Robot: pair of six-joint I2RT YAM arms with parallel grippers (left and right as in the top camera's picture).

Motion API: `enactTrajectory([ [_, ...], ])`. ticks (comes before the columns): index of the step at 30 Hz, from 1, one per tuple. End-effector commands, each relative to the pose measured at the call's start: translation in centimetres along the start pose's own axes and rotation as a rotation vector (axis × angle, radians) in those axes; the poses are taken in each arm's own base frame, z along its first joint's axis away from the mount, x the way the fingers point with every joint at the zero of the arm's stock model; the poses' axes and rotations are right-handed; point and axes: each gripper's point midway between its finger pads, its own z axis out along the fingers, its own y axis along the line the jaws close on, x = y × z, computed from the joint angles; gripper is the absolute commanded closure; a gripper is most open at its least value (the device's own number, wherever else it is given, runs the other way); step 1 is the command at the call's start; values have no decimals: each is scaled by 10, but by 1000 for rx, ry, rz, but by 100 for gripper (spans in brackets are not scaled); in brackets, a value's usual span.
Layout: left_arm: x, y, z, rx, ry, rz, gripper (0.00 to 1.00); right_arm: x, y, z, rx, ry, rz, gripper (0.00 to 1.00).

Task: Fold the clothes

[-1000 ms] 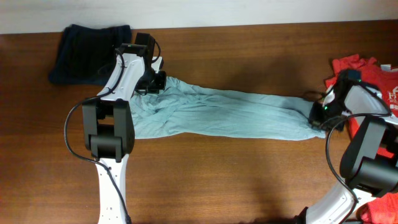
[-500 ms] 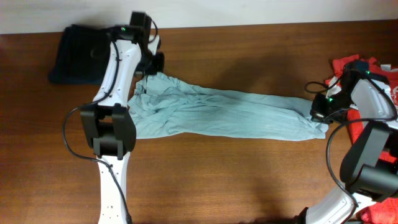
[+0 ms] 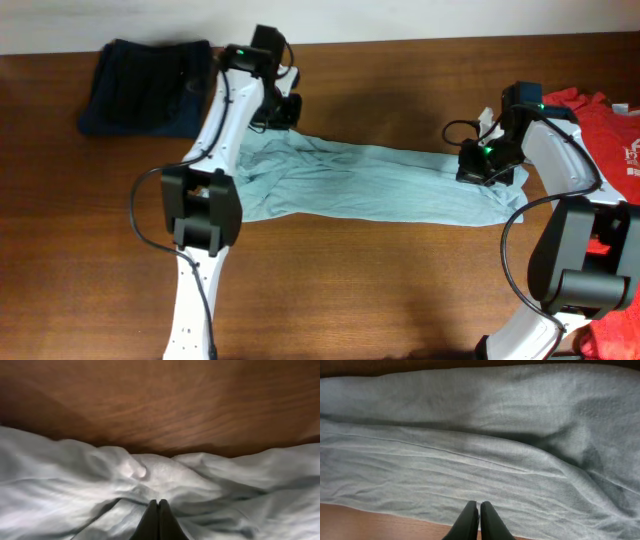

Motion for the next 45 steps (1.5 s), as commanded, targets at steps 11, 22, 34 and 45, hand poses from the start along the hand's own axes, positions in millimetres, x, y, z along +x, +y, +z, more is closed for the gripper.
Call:
enactTrajectory([
  [11,49,13,14,-35,228,-46,99,7,4,6,-13,7,-18,91],
  [22,69,14,-6,-55,313,-75,99,6,-5,6,40,3,-18,90],
  [34,23,39,-11,-135,118,-142,55,4,-4,6,39,-4,-19,1],
  [45,24,39,1,-136,130,-142,56,4,-4,6,39,-5,-20,1],
])
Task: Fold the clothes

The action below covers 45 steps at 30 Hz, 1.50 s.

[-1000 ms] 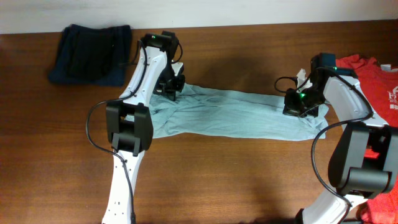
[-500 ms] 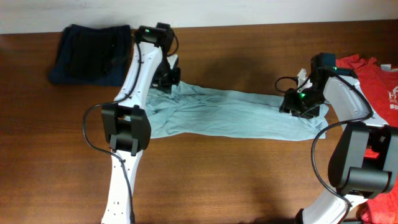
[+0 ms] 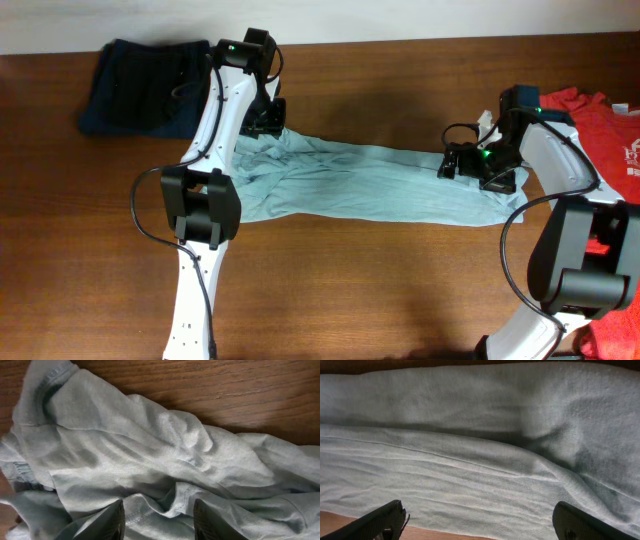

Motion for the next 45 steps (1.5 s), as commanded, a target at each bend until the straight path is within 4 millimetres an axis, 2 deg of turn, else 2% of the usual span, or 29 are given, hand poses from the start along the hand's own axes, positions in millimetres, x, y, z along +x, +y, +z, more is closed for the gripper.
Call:
enactTrajectory([
  [1,3,2,13,-19,28,-11,56,3,3,-1,8,0,-11,1],
  [5,10,0,20,-23,58,-6,56,3,3,-1,8,0,-11,2],
  [6,16,-2,28,-27,86,0,56,2,3,-1,8,-1,-11,1],
  [10,19,-2,39,-29,99,1,57,2,3,-1,8,-1,-11,1],
  [12,17,-2,40,-28,91,1,64,2,3,-1,8,-1,-11,1],
  [13,16,-2,40,-27,87,1,76,3,3,-1,8,0,-11,1],
  [16,17,-2,40,-28,90,1,99,2,3,-1,8,-1,-11,1],
  [21,24,-1,36,-31,118,-1,99,2,3,-1,8,-1,-11,1],
  [32,61,2,5,-50,241,-9,99,2,3,-1,8,-1,-11,2],
  [37,61,1,-5,-48,227,-8,99,2,3,-1,8,-1,-11,1],
  [45,64,-1,-3,-43,239,-18,99,2,3,-1,8,-1,-11,2],
])
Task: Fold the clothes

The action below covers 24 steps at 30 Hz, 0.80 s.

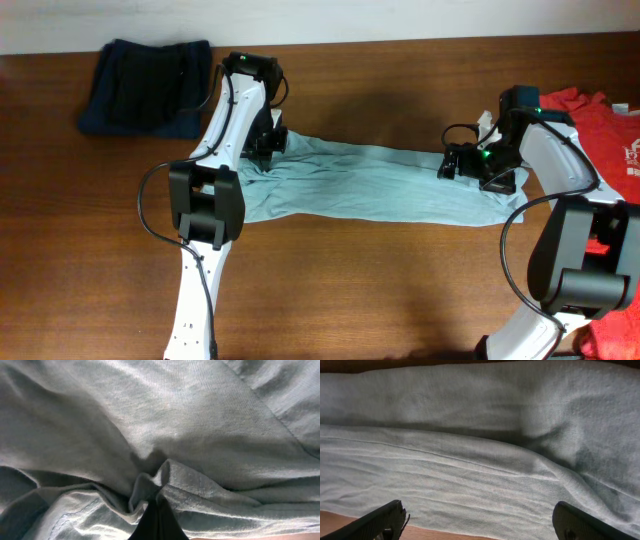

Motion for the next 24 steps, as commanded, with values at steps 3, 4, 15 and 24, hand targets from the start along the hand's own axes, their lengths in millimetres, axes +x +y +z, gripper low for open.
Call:
enactTrajectory([
  [3,6,-3,-32,5,-65,-4,99,2,3,-1,7,-3,-11,1],
  [4,6,-5,-33,6,-69,-1,99,2,3,-1,7,-3,-11,1],
  [15,38,-7,-21,-19,33,14,100,2,3,-1,7,-3,-11,2],
  [24,68,15,12,-131,180,-14,100,2,3,-1,7,-3,-11,2],
])
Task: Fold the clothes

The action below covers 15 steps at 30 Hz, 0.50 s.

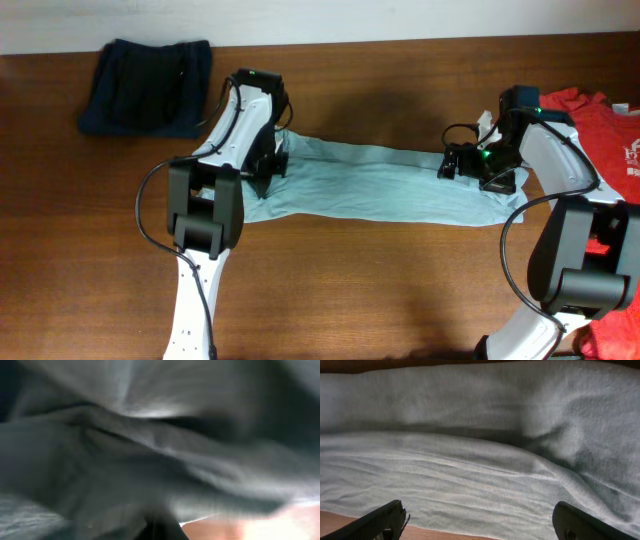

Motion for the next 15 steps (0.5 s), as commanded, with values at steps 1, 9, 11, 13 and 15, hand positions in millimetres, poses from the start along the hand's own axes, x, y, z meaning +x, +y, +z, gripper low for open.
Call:
enactTrajectory([
  [1,7,14,-7,-65,-17,-39,99,2,3,-1,7,-3,-11,1],
  [9,-3,13,-12,-57,-64,-40,48,2,3,-1,7,-3,-11,1],
  [11,-6,12,-22,-52,-94,-40,47,2,3,-1,7,-3,-11,2],
  [13,-9,11,-42,-43,-150,-40,46,2,3,-1,7,-3,-11,2],
  [15,-15,9,-69,-22,-243,-40,45,2,3,-1,7,-3,-11,2],
])
